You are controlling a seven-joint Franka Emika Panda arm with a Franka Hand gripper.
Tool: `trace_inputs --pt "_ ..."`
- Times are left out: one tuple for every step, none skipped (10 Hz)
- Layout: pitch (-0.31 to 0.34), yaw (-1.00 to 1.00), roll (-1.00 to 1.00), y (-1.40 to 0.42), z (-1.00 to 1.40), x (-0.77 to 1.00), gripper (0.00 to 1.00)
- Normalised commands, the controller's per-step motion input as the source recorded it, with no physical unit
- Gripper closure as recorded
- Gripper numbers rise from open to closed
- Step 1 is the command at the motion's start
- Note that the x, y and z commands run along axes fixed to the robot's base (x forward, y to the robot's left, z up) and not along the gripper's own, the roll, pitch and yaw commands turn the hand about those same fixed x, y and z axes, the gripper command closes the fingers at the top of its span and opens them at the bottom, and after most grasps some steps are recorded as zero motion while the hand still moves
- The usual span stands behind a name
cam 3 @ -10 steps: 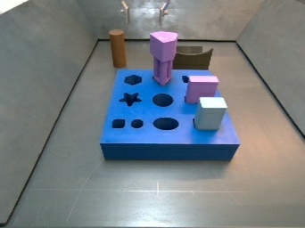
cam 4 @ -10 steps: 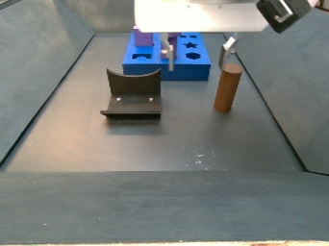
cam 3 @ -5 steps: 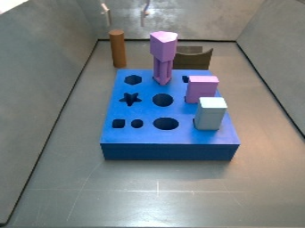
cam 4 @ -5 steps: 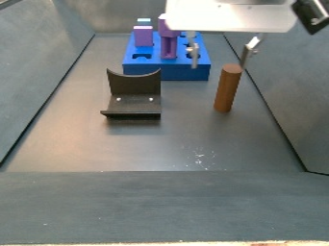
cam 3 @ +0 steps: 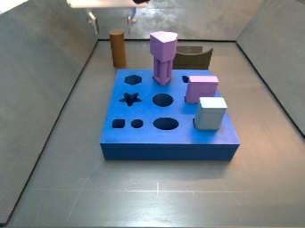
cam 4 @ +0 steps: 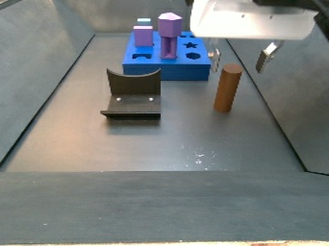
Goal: Pick up the round object. Move to above the board. Insert the round object.
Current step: Pick up the round object.
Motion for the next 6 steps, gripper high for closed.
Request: trace_inputs --pt "0.0 0.15 0.0 -0.11 -0.43 0.07 0.0" --pt "0.0 0.13 0.0 -0.13 -0.4 0.12 0.0" --pt "0.0 0.11 -0.05 -0.1 -0.37 0.1 0.0" --pt "0.0 0.02 -0.06 0.0 -0.23 0.05 0.0" --pt "0.0 0.0 0.0 0.07 -0.02 0.0 0.0" --pt "0.0 0.0 0.0 0.17 0.0 0.0 0.0"
